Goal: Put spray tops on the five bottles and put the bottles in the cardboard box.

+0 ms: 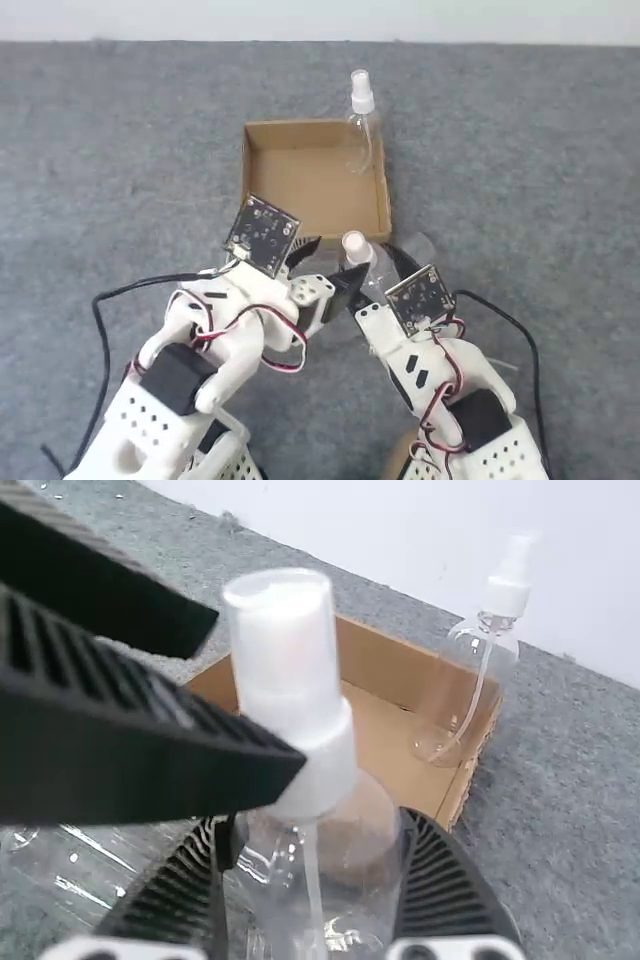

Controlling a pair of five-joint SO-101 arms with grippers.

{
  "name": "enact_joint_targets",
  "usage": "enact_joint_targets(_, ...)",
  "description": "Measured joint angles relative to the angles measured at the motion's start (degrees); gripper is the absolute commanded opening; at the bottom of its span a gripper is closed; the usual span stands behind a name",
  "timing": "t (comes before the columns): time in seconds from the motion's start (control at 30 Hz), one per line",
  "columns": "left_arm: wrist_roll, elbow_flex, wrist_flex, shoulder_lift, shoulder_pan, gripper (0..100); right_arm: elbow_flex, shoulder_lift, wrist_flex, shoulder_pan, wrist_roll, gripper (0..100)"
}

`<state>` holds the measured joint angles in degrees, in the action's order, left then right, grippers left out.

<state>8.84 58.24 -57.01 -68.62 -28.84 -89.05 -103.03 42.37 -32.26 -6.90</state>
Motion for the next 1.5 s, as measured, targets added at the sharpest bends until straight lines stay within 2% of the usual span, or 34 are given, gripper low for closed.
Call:
enact_joint_targets(0.13, -0.35, 0.0, 0.0, 0.0, 0.79, 23, 0.0, 0.0, 0.0, -0.09, 0.0, 0.7)
enact_joint_targets(0.3, -4.31, 0.0, -0.09, 0.0, 0.79, 23, 0.0, 0.0, 0.0, -0.09, 0.0, 0.7)
enact_joint_targets(0.47, -4.92, -0.79, -2.81, -0.35, 0.88, 23, 0.0, 0.0, 0.0, -0.09, 0.0, 0.7)
enact_joint_targets(0.7, -5.1, -1.41, -6.95, -12.66, 1.05, 23, 0.0, 0.0, 0.0, -0.09, 0.0, 0.7)
enact_joint_targets(0.87, -8.7, -1.41, -9.32, -22.51, 1.49, 23, 0.0, 0.0, 0.0, -0.09, 0.0, 0.7)
enact_joint_targets(1.1, -9.23, 2.29, -9.41, -28.4, 1.76, 23, -0.62, 0.0, 0.0, -0.09, 0.18, 0.7)
enact_joint_targets(1.23, -9.23, 4.75, -9.32, -30.86, 8.0, 23, -0.7, 0.0, 0.0, -0.09, 0.18, 0.7)
enact_joint_targets(1.5, -7.38, 15.65, -3.96, -34.64, 25.14, 23, -0.7, 0.0, 0.0, -0.09, 0.18, 0.7)
